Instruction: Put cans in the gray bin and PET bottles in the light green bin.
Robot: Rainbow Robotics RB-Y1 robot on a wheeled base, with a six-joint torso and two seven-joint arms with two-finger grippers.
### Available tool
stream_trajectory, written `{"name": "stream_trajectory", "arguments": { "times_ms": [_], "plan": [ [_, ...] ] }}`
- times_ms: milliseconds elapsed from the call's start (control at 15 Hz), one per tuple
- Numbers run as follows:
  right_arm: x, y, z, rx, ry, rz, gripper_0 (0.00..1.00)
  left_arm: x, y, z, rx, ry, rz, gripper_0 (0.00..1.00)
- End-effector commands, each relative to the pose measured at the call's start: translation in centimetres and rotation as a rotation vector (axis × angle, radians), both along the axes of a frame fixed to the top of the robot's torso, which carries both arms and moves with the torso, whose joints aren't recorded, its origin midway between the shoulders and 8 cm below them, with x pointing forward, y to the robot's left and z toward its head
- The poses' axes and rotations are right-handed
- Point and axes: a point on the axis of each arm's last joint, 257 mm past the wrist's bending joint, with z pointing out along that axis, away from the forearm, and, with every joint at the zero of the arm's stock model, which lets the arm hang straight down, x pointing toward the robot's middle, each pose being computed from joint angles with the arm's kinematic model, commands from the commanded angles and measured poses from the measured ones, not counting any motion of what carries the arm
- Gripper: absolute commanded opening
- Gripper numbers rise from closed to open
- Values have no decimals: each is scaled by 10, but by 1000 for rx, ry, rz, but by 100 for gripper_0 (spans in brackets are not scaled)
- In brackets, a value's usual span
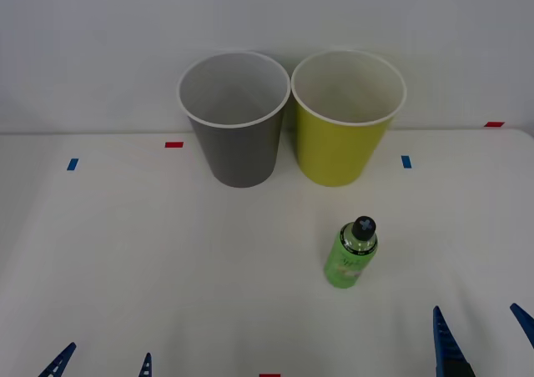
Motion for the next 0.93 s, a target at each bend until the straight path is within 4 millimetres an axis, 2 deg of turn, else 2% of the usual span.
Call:
{"name": "stream_trajectory", "arguments": {
  "times_ms": [67,933],
  "plan": [
    [0,0,0,0,0,0,100,0,0,0,0,0,0,100],
    [0,0,0,0,0,0,100,0,0,0,0,0,0,100]
  ]
}}
